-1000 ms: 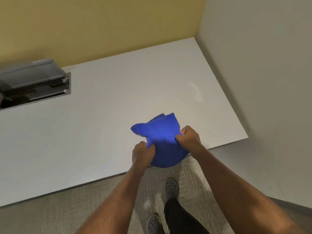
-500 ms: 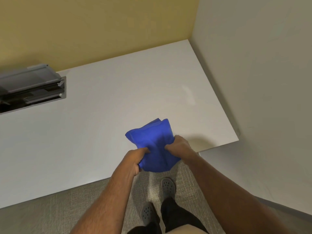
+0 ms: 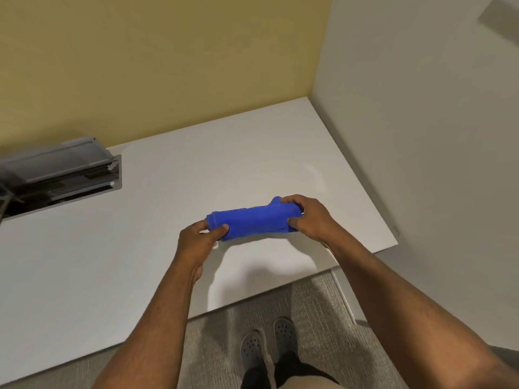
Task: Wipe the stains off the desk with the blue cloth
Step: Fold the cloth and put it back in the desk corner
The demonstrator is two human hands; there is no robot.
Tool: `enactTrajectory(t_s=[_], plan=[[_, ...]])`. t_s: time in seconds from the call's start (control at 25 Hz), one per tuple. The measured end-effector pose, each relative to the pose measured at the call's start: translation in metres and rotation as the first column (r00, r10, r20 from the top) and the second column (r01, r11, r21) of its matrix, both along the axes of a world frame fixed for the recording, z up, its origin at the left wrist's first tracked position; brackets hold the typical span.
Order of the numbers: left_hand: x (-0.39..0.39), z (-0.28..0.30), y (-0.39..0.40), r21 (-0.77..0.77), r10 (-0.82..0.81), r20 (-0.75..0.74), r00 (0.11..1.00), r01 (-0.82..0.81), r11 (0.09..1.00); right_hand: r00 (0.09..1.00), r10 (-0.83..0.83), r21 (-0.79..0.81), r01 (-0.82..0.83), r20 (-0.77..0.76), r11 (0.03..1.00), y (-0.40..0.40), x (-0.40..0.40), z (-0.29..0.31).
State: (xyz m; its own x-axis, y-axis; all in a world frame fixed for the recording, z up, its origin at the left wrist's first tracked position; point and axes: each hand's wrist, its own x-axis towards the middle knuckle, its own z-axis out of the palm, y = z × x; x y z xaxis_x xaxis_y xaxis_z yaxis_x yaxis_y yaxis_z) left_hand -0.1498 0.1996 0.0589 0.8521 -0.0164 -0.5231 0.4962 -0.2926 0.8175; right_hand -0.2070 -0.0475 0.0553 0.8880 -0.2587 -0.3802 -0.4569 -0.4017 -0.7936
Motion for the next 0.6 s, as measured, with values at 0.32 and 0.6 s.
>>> enactTrajectory(t_s=[0.32,0.6], plan=[[0.036,0.01,0.012,0.27,-0.326,0.474,0.818,0.217,0.938,0.965,-0.126,-0.228,0.179,0.229,0.957,0.023,0.004,0.031],[0.1,0.023,-0.035,-0.035,-0.175,0.314,0.933,0.195,0.98,0.917,-0.34,0.063,0.335,0.207,0.94,-0.037,0.054,0.036]])
